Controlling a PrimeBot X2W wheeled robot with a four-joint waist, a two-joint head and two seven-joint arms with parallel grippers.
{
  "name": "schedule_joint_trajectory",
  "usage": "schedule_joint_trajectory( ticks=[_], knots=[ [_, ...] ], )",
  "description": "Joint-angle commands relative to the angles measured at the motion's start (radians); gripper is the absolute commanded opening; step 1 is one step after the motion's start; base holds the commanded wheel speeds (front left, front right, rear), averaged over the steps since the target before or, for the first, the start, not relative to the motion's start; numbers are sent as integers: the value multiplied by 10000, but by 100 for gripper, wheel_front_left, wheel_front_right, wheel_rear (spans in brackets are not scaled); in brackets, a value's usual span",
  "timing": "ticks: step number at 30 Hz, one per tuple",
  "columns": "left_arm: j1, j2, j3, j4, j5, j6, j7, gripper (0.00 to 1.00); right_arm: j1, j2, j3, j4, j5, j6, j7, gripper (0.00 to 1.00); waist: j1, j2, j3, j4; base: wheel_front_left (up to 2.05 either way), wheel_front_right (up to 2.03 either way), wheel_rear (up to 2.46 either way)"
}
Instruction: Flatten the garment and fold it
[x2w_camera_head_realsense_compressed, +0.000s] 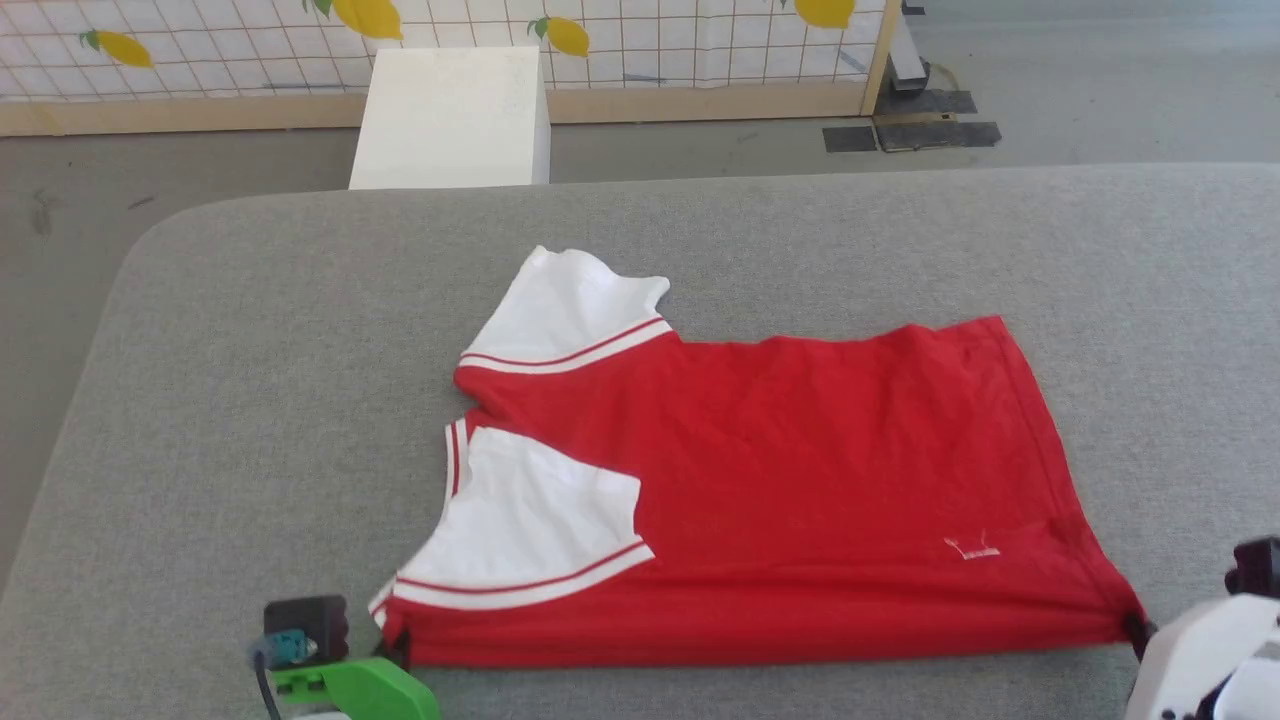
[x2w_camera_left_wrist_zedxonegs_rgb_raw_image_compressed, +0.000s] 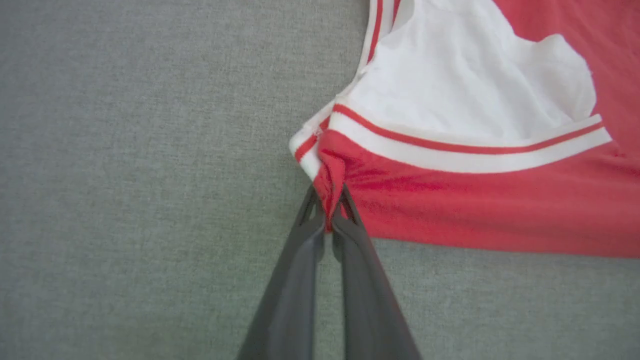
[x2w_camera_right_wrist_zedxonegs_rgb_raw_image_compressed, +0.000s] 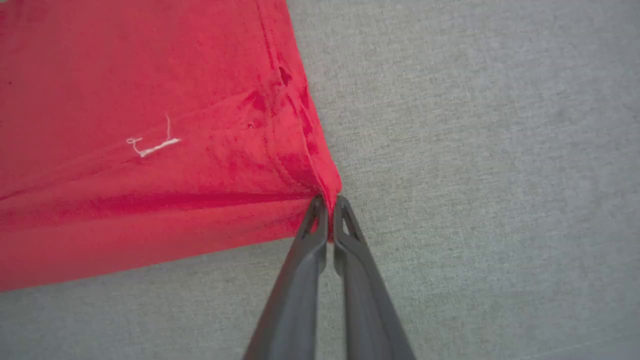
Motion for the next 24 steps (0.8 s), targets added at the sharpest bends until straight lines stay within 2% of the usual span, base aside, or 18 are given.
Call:
schedule_joint_trajectory(
  ticks=[1, 10, 11, 12, 13, 14, 19, 24],
  knots=[
    [154, 8, 17, 49, -20, 88, 10, 0, 148, -64, -131, 86, 53, -21, 12, 0, 0, 0, 28, 22, 0, 0, 0],
    [19, -276, -336, 1089, -330, -424, -22, 0, 109, -64, 145, 1820, 455, -21, -760, 0, 0, 0, 182, -66, 0, 0, 0],
    [-4, -304, -328, 1180, -377, -459, -45, 38, 66, -64, 169, 1928, 489, -21, -853, 0, 0, 0, 189, -78, 0, 0, 0],
    [-34, -332, -331, 1255, -434, -538, -86, 100, 22, -64, 205, 2041, 534, -21, -972, 39, 0, 0, 188, -84, 0, 0, 0],
    [-62, -346, -317, 1269, -466, -598, -167, 100, 4, -64, 249, 2117, 607, -21, -1067, 56, 0, 0, 181, -79, 0, 0, 0],
    [-92, -355, -270, 1264, -488, -627, -287, 100, 13, -64, 280, 2166, 698, -21, -1231, 100, 0, 0, 165, -70, 0, 0, 0],
    [-185, -180, -152, 929, -422, -818, -757, 100, 288, -64, 498, 1833, 1029, -21, -2317, 100, 0, 0, 63, -64, 0, 0, 0],
    [-759, 265, 29, 388, 158, -1119, -1911, 100, 466, -64, 920, 912, 995, -21, -4133, 100, 0, 0, 173, -209, 0, 0, 0]
  ],
)
